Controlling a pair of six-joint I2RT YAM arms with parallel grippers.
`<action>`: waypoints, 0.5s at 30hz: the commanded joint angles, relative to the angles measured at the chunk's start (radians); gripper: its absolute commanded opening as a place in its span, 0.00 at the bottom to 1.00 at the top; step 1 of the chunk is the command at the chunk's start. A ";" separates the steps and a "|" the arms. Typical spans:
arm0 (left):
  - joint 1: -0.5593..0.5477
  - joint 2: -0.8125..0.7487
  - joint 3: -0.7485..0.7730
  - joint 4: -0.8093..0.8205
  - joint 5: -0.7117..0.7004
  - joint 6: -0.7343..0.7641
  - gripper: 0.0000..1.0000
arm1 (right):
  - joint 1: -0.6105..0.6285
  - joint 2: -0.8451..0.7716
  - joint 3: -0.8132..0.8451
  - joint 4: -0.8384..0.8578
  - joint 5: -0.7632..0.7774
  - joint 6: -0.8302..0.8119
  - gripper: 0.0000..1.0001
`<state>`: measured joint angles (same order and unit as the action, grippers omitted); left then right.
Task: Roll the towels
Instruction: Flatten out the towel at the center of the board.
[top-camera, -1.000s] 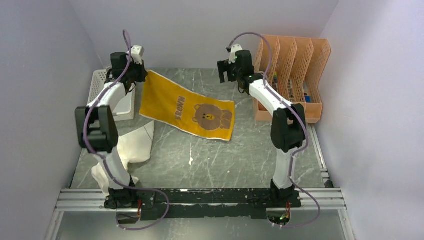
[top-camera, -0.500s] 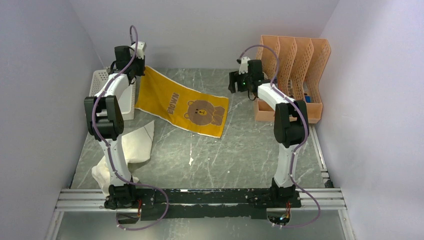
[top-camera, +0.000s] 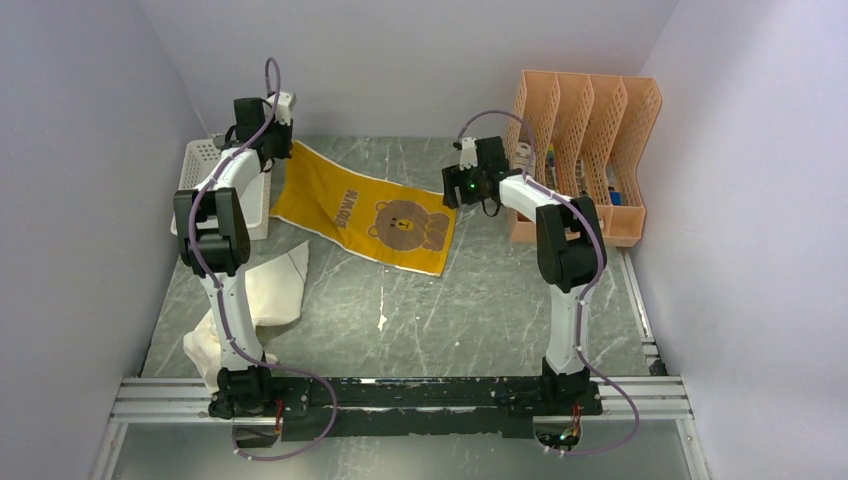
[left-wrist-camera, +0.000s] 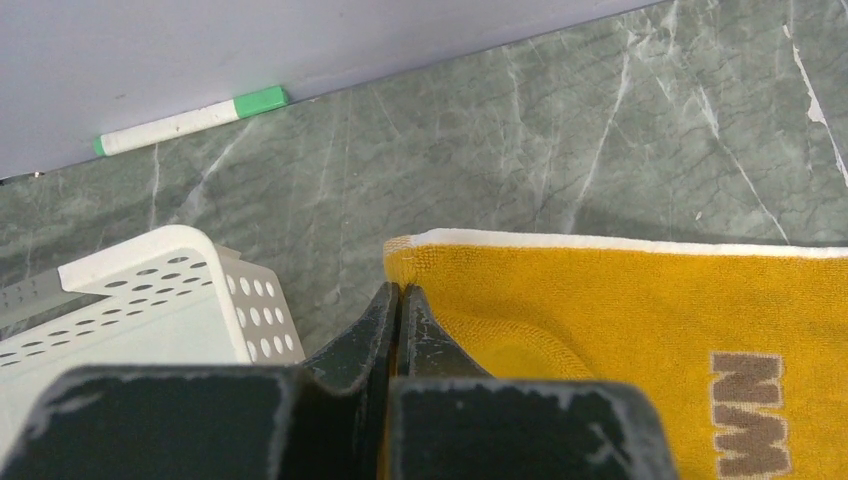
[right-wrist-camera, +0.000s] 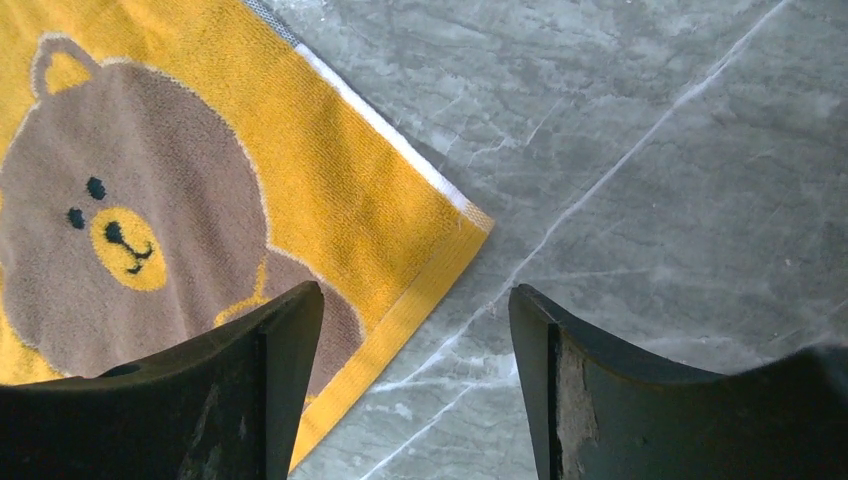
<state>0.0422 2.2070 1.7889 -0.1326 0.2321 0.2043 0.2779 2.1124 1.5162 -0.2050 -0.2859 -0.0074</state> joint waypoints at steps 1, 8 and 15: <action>0.002 0.003 0.043 -0.017 0.011 0.022 0.07 | 0.023 0.039 0.007 0.006 0.068 -0.006 0.67; 0.002 -0.001 0.045 -0.031 0.003 0.038 0.07 | 0.040 0.087 0.026 0.012 0.126 0.006 0.57; 0.002 0.002 0.053 -0.041 -0.002 0.047 0.07 | 0.038 0.112 0.032 0.039 0.151 0.023 0.41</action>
<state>0.0422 2.2070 1.7931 -0.1635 0.2317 0.2321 0.3191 2.1815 1.5303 -0.1753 -0.1680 0.0002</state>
